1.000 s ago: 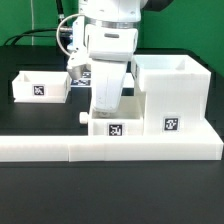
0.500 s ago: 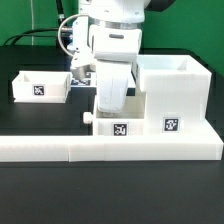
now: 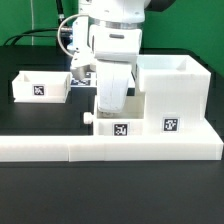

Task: Assemble drawer

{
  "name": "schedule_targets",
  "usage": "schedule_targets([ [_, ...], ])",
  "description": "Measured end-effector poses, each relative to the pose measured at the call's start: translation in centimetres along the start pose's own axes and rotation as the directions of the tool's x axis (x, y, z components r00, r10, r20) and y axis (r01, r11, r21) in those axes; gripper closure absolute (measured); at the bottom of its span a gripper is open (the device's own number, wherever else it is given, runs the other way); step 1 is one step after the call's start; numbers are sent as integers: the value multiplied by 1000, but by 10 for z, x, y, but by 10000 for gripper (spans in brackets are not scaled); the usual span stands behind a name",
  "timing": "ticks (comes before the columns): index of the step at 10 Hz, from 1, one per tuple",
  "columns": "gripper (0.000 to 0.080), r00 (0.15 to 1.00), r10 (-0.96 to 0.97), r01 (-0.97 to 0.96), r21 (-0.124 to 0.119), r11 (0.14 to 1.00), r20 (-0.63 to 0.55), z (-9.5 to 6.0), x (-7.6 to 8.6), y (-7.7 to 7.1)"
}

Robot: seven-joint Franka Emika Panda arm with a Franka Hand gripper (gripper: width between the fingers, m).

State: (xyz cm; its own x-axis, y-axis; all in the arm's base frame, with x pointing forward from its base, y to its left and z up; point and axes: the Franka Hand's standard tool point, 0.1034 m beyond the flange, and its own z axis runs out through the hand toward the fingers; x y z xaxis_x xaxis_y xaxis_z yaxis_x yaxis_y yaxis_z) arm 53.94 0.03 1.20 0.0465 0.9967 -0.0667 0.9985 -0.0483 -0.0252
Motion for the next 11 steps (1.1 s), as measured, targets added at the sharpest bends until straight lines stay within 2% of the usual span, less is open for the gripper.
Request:
schedule_targets([
  [4,757,999,-40,40,-12,999,24,1,2,8],
  [8,757,999,-28,28,-7,1000,24,1,-3,7],
  [9,581,999,-19,18,3,1000,27,0,-4,8],
  [10,445,1000,-11,11,-4,1000,25,-5,0,10],
  [11,445,1000,-15,15,-1,1000,26,-10,3,10],
])
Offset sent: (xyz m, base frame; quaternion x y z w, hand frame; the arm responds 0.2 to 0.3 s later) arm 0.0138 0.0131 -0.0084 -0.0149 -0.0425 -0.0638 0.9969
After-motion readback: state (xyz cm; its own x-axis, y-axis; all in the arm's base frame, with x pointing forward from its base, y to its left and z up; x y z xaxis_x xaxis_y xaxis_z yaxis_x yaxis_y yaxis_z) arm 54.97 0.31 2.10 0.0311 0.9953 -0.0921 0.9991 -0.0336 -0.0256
